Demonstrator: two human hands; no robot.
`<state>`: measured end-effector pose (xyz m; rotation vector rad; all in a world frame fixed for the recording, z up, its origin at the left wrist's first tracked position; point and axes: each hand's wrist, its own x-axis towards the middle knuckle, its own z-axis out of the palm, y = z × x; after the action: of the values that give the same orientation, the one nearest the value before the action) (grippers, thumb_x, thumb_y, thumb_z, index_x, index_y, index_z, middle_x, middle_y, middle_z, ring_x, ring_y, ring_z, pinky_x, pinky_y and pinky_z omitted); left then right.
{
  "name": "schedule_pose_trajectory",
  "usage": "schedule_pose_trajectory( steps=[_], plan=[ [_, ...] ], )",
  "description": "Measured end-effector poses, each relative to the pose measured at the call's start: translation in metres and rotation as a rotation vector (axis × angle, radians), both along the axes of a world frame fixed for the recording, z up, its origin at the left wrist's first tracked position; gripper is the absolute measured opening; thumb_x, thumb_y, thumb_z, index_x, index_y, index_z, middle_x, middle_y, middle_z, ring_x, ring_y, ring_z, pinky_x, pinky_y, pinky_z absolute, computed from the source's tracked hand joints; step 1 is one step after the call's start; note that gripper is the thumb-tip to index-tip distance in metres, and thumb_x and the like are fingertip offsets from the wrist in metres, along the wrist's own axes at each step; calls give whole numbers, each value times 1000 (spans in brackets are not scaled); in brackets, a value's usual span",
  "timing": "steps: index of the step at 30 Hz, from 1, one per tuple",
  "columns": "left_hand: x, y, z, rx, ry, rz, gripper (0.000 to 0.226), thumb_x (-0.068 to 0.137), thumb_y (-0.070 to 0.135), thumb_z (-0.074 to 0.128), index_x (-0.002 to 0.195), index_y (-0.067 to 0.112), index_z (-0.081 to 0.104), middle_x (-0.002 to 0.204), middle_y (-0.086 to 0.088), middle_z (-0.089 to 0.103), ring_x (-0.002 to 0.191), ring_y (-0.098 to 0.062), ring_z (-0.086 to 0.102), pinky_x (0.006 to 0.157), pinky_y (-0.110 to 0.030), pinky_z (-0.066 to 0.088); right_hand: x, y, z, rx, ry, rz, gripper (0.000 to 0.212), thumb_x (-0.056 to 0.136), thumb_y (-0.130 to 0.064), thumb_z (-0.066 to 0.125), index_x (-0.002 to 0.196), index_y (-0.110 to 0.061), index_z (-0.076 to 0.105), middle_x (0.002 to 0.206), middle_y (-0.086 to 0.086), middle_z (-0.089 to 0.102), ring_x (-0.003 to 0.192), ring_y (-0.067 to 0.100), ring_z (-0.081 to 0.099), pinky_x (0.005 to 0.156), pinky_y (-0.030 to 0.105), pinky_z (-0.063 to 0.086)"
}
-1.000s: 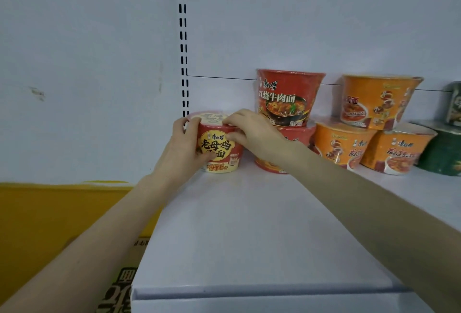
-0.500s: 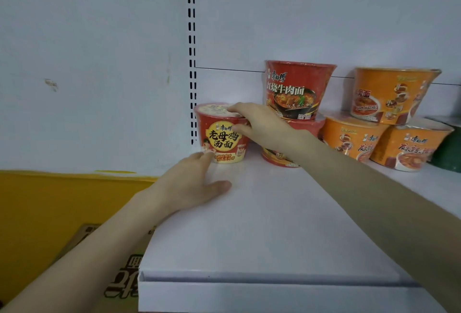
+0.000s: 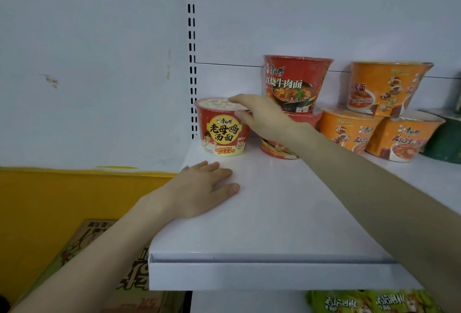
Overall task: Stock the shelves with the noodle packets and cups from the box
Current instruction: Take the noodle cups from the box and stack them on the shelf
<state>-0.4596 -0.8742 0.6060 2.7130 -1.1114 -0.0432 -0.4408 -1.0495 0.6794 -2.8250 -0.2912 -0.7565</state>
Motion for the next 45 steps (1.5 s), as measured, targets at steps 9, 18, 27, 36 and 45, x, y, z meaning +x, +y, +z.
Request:
schedule_pose_trajectory(
  steps=[9,18,27,36,45],
  plan=[
    [1,0,1,53,-26,-33,57,94,54,26,144,26,29,150,0,30,139,-17,22,114,-33,20,-54,-30,12,193,-249,-75,25,93,-11,49,114,-7,63,114,7,66,107,20,58,83,14,35],
    [-7,-15,15,100,-71,-111,50,98,42,34,142,20,33,148,-5,34,138,-17,28,107,-22,23,-92,-97,33,268,-308,-324,29,94,-13,48,119,-3,58,120,13,62,111,24,57,89,21,38],
    [-29,-75,40,13,-196,-135,49,94,42,44,137,18,40,136,-1,50,120,-18,49,95,-26,38,-75,-117,50,270,-344,-262,35,94,-24,49,124,-7,54,126,10,57,112,22,54,92,26,39],
    [-5,-128,52,-396,-409,126,46,95,25,48,138,16,38,124,-16,47,110,-32,52,91,-36,43,-45,-117,68,120,-193,-210,61,86,-56,50,137,-24,41,135,11,46,122,29,47,96,37,39],
    [6,-149,47,-473,-390,188,30,94,21,50,123,16,55,111,-17,51,101,-37,54,90,-42,46,-35,-132,73,148,-230,-62,31,90,-30,57,110,-10,66,114,8,66,108,24,57,87,30,41]
  ],
)
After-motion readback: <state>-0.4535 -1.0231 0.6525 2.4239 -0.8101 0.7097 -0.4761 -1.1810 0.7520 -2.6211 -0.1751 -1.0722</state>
